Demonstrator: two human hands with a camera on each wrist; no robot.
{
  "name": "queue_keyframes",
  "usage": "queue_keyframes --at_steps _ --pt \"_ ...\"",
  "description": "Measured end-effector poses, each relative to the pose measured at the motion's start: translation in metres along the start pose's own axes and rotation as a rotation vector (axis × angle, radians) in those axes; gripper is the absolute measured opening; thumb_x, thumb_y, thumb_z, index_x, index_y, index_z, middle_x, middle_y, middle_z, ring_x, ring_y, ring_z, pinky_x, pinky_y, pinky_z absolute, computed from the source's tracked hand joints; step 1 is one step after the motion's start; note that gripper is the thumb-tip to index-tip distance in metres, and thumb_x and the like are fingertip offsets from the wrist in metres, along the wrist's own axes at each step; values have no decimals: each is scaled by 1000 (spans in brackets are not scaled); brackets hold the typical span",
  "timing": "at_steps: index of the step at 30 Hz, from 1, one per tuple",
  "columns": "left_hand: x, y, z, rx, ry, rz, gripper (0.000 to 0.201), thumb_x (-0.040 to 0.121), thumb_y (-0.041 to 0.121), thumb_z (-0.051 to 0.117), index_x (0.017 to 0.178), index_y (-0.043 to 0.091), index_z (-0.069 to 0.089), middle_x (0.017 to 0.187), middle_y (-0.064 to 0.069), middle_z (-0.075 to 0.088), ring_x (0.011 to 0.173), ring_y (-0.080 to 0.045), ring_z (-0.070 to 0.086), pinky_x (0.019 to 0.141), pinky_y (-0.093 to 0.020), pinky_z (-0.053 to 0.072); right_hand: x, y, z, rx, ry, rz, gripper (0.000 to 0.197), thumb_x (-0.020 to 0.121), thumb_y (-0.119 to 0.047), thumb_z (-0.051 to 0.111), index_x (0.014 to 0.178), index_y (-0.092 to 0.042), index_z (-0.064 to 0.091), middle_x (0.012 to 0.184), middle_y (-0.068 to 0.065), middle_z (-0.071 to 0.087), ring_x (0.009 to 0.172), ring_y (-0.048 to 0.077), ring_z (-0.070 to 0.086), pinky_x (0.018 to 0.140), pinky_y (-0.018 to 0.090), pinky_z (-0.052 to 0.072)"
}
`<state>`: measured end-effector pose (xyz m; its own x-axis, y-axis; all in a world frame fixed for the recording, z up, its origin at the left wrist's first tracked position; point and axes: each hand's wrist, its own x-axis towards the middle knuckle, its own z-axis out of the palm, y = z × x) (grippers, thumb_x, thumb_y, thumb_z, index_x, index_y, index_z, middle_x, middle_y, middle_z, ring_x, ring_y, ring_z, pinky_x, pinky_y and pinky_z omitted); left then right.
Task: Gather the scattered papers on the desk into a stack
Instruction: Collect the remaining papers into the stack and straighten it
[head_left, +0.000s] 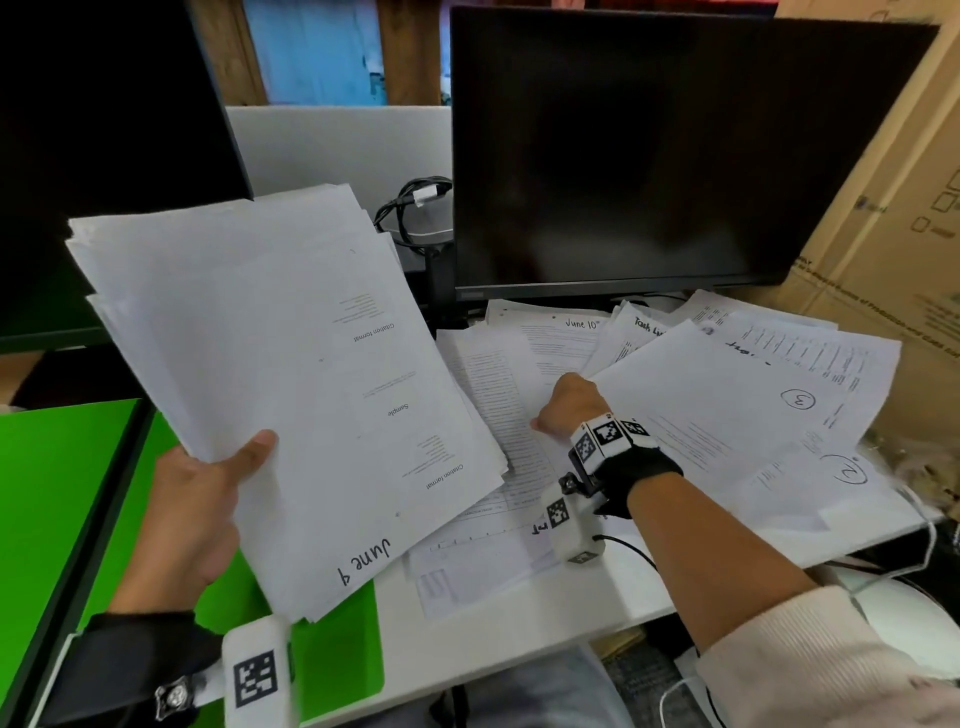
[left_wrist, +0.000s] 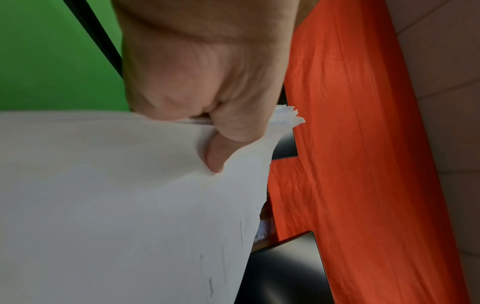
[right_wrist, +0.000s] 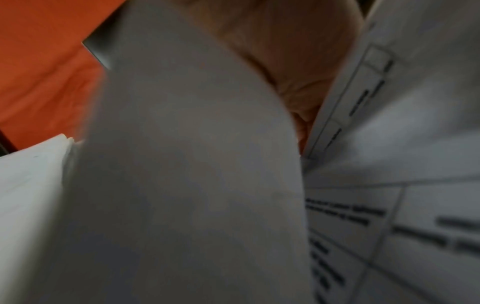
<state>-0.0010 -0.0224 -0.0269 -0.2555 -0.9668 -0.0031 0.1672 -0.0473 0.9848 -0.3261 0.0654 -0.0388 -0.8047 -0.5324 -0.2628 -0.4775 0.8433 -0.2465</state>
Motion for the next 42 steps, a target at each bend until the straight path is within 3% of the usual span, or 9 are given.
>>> queue_keyframes --at_steps 3,7,10,15,19,22,27,35,42 --pt "0 0 -2 -3 -4 8 25 91 1 61 107 18 66 113 2 71 100 -18 67 87 -36 56 4 2 3 65 29 7 26 81 -16 74 79 -4 51 110 9 65 74 17 61 45 23 36" --pt "0 1 -4 -24 -6 1 24 91 0 61 106 17 66 115 0 70 98 -16 68 86 -34 58 10 10 5 159 137 32 23 87 -5 63 110 -1 62 114 15 65 104 29 63 84 37 52" --pt "1 -1 -7 -36 -2 -18 26 91 0 60 109 17 65 119 -4 68 105 -22 65 95 -41 49 13 26 -12 272 76 -34 18 86 -5 63 103 1 62 102 15 66 90 26 64 69 29 51" --pt "1 -7 -10 -78 1 -63 25 91 0 60 106 17 68 111 1 72 93 -13 70 81 -28 58 11 59 -54 355 -14 -185 24 86 0 58 104 15 61 86 11 56 77 22 51 57 21 42" --pt "-1 -13 -8 -138 -35 -141 30 91 0 58 117 13 65 114 -5 72 93 -16 72 78 -29 59 2 67 -82 623 -88 -192 12 86 -1 64 96 4 68 93 10 72 84 25 68 71 31 54" --pt "-4 -16 0 -166 -58 -192 31 91 -1 57 119 11 64 119 -10 70 100 -22 70 80 -33 59 -5 58 -73 552 -257 -174 36 77 -18 79 106 -4 64 101 8 71 92 25 69 79 37 56" --pt "-14 -10 2 -244 -157 -314 37 90 3 55 126 9 61 118 -11 71 101 -26 69 76 -37 60 -20 40 -48 594 -135 -330 19 87 0 66 103 -8 63 100 2 66 104 25 62 78 28 51" --pt "-19 8 20 -340 -237 -408 26 81 10 59 97 6 79 112 -15 72 93 -25 73 83 -42 57 -41 12 -59 1007 -292 -608 42 88 5 60 129 -4 58 121 7 67 113 22 64 97 37 49" --pt "-6 1 23 -241 -175 -344 27 88 3 59 113 2 68 112 -18 71 84 -24 74 69 -34 61 -55 -5 -43 1119 -343 -560 32 90 -9 61 122 -7 62 110 3 72 103 22 68 86 33 56"
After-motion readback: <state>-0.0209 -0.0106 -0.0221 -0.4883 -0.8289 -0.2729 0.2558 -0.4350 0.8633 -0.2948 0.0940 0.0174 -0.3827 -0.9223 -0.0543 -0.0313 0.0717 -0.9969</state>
